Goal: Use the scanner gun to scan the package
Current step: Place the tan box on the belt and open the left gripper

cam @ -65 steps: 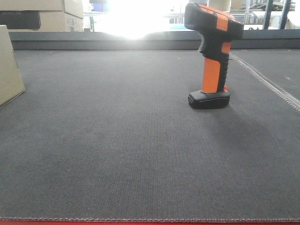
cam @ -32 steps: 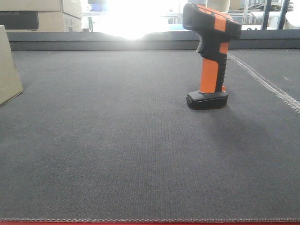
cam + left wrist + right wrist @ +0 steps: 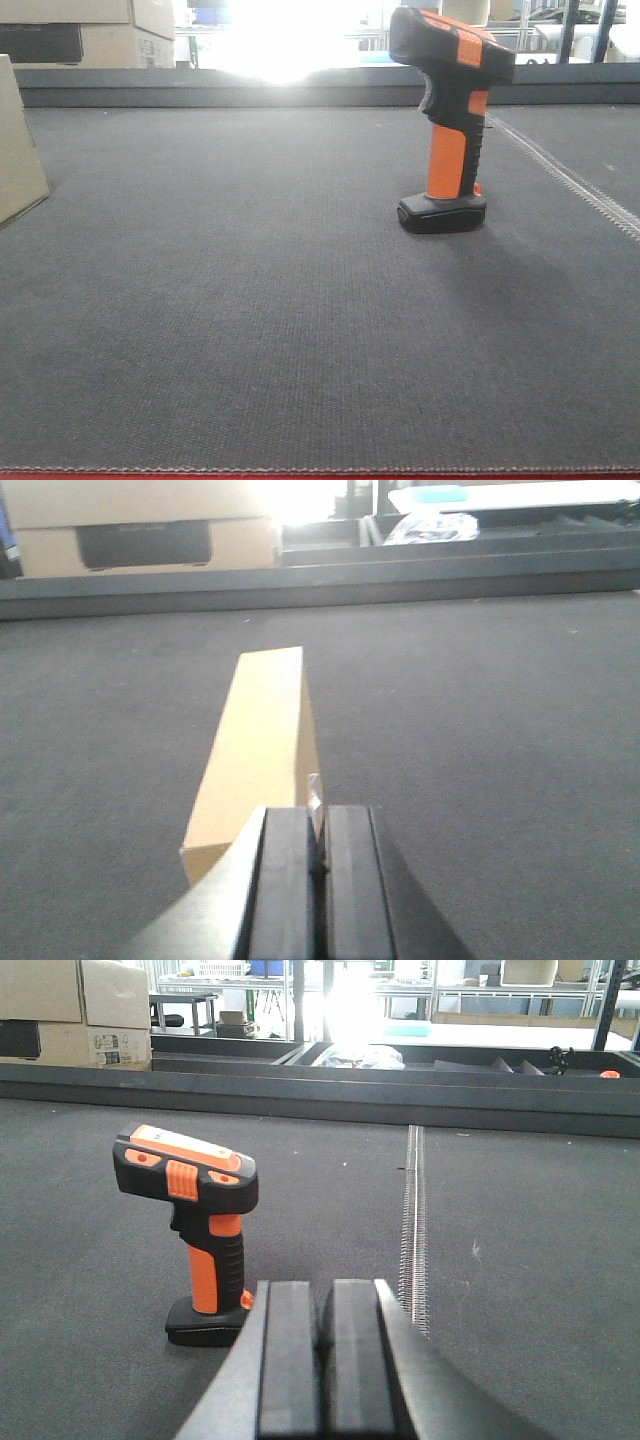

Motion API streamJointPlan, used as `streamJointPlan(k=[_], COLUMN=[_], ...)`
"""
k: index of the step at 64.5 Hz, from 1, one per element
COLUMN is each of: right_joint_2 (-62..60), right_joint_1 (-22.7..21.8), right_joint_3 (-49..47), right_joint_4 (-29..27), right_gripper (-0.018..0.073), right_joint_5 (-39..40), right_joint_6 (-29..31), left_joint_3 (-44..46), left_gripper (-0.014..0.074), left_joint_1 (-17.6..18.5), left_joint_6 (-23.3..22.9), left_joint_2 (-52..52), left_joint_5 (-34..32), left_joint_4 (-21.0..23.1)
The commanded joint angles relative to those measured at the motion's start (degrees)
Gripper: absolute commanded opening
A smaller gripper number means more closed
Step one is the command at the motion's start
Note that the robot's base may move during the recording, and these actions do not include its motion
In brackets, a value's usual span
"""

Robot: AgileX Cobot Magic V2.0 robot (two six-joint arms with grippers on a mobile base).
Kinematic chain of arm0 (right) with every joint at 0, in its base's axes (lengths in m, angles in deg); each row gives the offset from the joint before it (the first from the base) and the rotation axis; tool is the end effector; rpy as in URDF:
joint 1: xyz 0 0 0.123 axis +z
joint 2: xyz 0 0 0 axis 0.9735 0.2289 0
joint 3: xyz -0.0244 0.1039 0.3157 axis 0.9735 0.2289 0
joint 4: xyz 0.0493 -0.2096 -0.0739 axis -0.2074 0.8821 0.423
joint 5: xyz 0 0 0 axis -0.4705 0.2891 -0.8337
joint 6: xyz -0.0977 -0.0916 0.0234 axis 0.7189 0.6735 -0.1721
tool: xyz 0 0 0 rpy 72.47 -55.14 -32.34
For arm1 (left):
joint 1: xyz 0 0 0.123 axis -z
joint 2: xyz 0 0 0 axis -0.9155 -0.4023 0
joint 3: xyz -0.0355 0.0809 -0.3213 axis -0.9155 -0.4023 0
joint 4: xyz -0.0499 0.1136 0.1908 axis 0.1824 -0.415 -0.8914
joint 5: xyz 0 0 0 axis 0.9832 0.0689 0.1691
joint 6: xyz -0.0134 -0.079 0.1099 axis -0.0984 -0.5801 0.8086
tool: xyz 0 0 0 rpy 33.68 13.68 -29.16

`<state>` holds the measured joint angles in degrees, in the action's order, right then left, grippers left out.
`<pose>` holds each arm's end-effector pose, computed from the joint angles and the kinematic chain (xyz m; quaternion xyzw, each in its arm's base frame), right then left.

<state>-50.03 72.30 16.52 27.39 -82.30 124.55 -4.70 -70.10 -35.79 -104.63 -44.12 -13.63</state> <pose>0.0455 0.0178 0.2954 -0.0088 0.7222 0.0459 0.6901 0.0672 -0.0009 0.3240 0.0265 0.7556 0.0403 0.6533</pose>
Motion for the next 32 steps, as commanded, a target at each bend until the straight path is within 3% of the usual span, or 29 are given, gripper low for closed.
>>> streamJointPlan(k=[1,32], right_joint_2=[-0.3,-0.3], right_joint_1=[-0.2,-0.2], right_joint_3=[0.1,0.1], right_joint_4=[0.5,0.5], right_gripper=[-0.0153,-0.0153], right_joint_5=[0.7,0.7], right_joint_6=[0.0,0.0], left_joint_3=[0.0,0.0], left_gripper=[-0.0111,-0.0111], left_joint_1=[0.5,0.5], left_joint_6=[0.1,0.1], left_joint_2=[0.3,0.3], left_joint_5=[-0.7,-3.6], left_joint_4=[0.5,0.5])
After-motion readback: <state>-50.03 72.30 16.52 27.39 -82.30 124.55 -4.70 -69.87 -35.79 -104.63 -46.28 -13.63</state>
